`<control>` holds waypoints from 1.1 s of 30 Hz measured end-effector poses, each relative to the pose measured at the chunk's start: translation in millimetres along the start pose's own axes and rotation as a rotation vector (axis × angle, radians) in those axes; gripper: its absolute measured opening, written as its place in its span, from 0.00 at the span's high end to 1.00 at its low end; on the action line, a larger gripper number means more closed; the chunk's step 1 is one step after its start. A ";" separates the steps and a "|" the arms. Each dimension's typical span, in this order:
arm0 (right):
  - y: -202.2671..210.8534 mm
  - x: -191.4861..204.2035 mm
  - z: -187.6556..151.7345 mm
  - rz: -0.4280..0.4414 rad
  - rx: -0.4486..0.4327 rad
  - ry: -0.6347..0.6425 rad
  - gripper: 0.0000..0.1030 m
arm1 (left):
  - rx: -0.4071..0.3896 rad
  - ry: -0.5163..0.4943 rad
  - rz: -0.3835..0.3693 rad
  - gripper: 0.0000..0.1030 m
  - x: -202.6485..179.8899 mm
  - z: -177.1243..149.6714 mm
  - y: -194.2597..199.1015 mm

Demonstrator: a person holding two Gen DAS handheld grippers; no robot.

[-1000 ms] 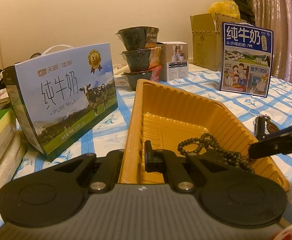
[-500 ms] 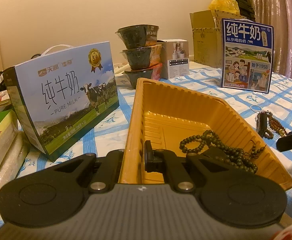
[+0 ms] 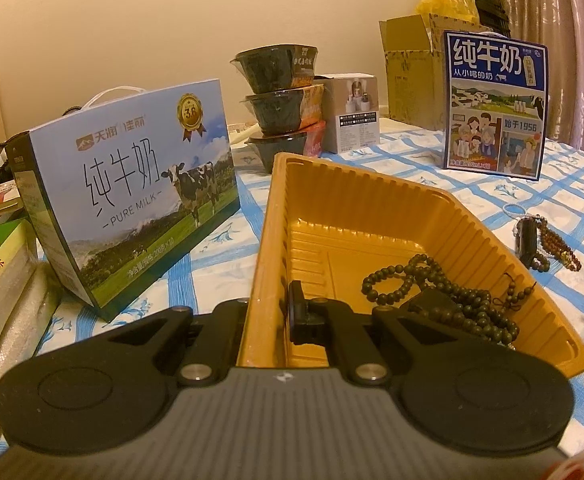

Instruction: Organize jewelry

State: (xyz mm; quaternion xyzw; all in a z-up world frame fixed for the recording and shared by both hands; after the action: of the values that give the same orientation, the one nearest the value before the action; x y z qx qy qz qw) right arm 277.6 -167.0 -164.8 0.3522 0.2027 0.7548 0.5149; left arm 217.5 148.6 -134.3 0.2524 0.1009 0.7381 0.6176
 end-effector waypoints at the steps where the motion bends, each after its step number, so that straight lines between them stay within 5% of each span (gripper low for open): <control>1: 0.1 -6.3 -0.3 -0.010 -0.003 0.001 0.44 | 0.001 -0.001 0.000 0.95 0.1 -0.1 -0.3; 7: -2.8 -31.5 9.7 -0.035 -0.055 0.000 0.45 | 0.005 -0.007 0.000 0.95 0.2 -0.6 -0.7; 11: -11.4 -42.0 23.8 -0.041 -0.076 -0.005 0.67 | 0.007 -0.012 0.001 0.95 -0.2 -0.6 -0.8; 17: -31.1 -43.3 33.9 -0.042 -0.073 0.036 0.80 | 0.012 -0.017 0.000 0.95 -0.7 -0.9 -1.3; 33: -58.7 -33.1 43.2 -0.026 -0.079 0.105 0.96 | 0.014 -0.024 -0.001 0.95 -0.9 -1.0 -1.2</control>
State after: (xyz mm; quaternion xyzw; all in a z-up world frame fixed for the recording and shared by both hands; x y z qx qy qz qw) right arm 354.2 -177.2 -185.8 0.2888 0.2042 0.7728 0.5270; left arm 218.1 148.2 -136.0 0.2655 0.0989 0.7340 0.6173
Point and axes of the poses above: each gripper's, at about its wrist camera, not at the fingertips, and y roughly against the way its jaws point, x to its left, z to its top, the point moved 10 cm from there along -y, roughly the way its jaws point, and after that the axes turned 9 degrees about -y, right-handed, at the moved point
